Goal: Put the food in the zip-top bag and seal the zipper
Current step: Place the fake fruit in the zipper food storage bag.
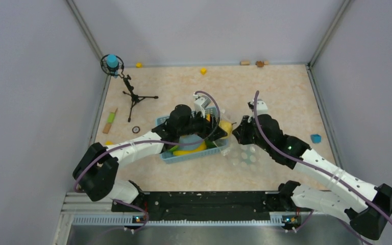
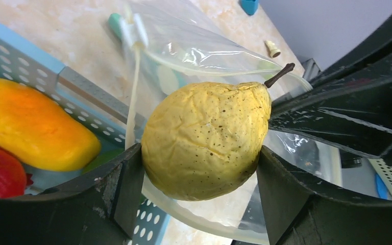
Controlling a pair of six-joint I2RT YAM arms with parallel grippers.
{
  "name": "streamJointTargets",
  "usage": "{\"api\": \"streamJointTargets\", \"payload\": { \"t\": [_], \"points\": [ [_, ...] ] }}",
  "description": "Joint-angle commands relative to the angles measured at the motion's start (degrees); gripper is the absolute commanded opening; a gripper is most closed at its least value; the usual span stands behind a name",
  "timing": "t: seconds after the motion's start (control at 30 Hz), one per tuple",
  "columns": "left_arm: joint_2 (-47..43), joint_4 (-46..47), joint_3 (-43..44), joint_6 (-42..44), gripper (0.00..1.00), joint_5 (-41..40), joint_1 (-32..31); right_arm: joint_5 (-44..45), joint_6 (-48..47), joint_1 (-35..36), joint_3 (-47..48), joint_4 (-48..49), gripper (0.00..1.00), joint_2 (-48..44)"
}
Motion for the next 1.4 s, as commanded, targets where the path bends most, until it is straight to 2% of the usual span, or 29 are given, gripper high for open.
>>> {"api": "streamJointTargets", "payload": {
  "t": [0.0,0.17,0.27,0.4,0.5,0.6,0.73,1.13,1.37],
  "points": [
    [0.0,-3.0,2.2,4.1,0.18,-1.2,-0.4,-0.9,1.4,-0.1,-0.4,5.4,0.0,-3.3],
    [1.1,-7.7,4.5,8.3,0.18,-0.8,-1.9,-0.3,2.1,-0.1,-1.7,7.6,0.0,-5.7],
    [1.7,-8.8,5.1,9.8,0.19,2.2,-2.6,1.1,2.9,-0.1,-2.5,8.5,0.0,-7.1],
    [1.8,-8.5,5.3,11.6,0.31,7.0,-3.6,1.1,3.2,-0.1,-3.6,10.2,0.0,-8.1],
    [1.8,-10.6,6.4,13.0,0.35,6.4,-4.5,0.1,3.1,-0.1,-3.8,10.7,0.0,-8.1],
    [1.6,-10.8,6.9,13.0,0.57,7.1,-4.8,-0.1,2.8,-0.1,-3.9,10.7,0.0,-8.1],
    [0.4,-11.8,7.2,12.8,0.95,6.8,-4.9,0.6,2.8,-0.1,-3.9,10.1,0.0,-7.9],
    [-11.0,-11.2,1.9,10.3,0.97,1.0,-4.9,2.4,4.7,-0.1,-5.3,9.4,0.0,-8.4],
    [-19.8,-11.1,-2.4,8.6,0.97,-6.7,-4.9,5.3,6.0,-0.1,-5.3,7.7,0.0,-8.7]
  ]
}}
